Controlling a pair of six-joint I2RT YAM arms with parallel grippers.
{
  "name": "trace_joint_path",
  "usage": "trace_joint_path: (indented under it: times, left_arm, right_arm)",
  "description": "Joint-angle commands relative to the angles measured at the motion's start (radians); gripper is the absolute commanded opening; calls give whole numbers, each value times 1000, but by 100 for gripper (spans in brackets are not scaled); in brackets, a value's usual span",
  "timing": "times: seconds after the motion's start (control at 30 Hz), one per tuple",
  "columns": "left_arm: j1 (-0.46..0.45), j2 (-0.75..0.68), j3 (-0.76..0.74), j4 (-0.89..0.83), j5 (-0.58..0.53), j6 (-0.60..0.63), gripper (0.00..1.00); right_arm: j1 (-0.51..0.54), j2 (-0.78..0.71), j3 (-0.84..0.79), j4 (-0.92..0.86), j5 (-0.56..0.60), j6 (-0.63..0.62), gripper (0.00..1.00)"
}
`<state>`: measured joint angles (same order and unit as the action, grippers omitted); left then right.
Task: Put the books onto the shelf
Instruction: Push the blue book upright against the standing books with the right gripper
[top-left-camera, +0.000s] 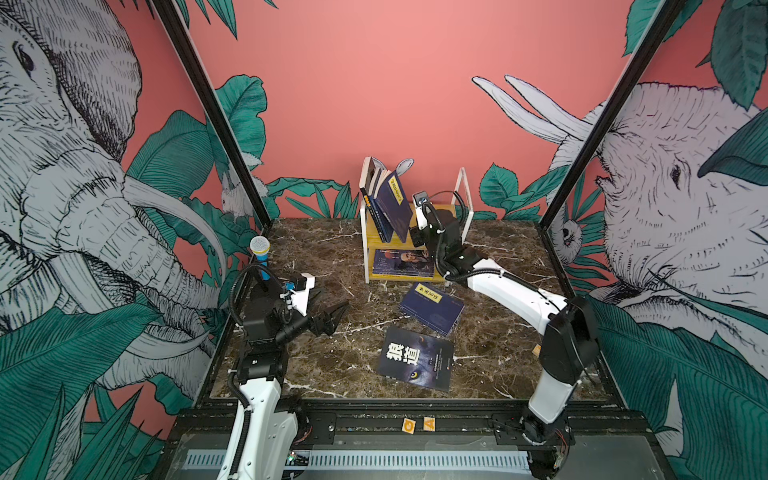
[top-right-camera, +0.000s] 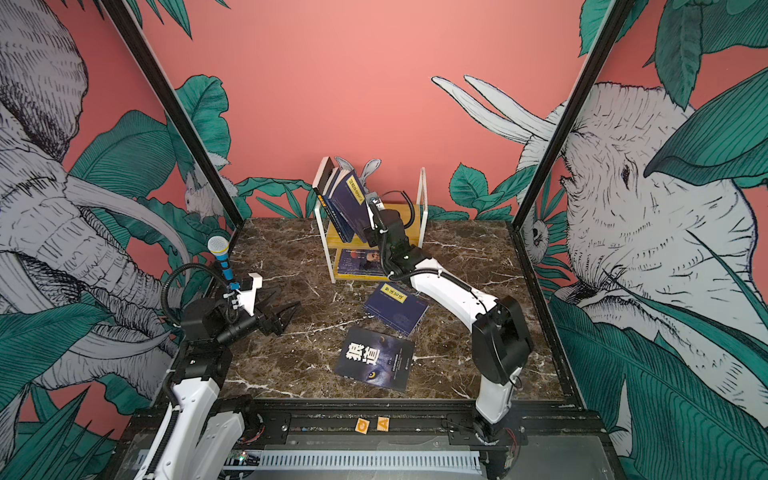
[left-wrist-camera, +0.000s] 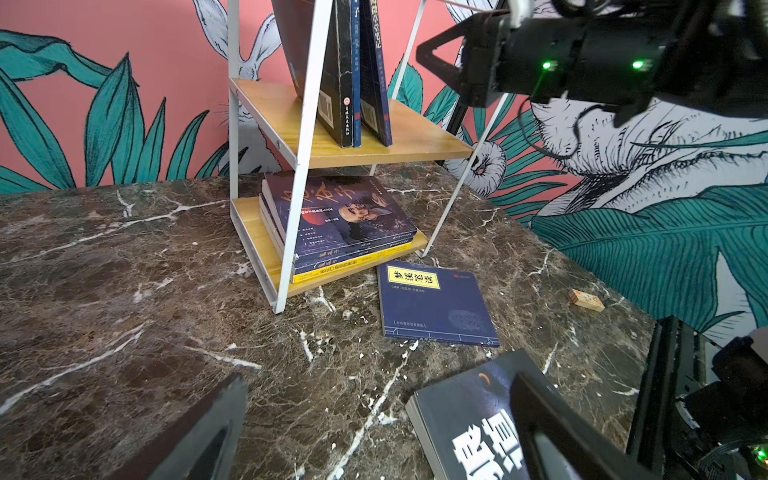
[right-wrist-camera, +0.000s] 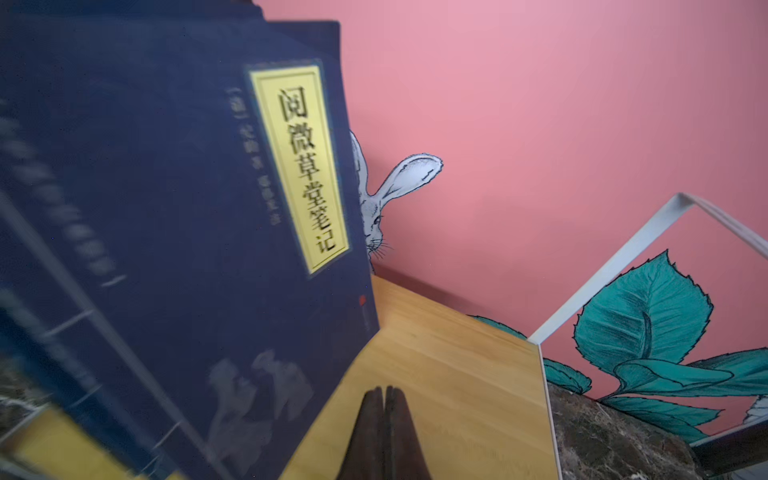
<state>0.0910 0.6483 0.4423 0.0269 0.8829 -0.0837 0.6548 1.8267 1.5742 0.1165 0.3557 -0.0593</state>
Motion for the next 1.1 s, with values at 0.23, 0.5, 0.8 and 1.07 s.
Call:
trace_joint_path:
  times: [0.23, 0.5, 0.8, 1.07]
  left_arm:
    - [-9, -15, 2, -21, 22, 29, 99]
    - [-7, -18, 0, -19, 24, 26, 99]
    - [-7, -17, -1, -17, 22, 24, 99]
    - [-1, -15, -1, -20, 21, 25, 100]
  right_arm:
    - [-92, 223, 211, -128, -99, 11, 0]
    - [-90, 275, 215, -53, -247, 45, 0]
    - [-51, 303, 209, 5, -315, 40, 0]
    - [-31, 313, 215, 18, -277, 54, 0]
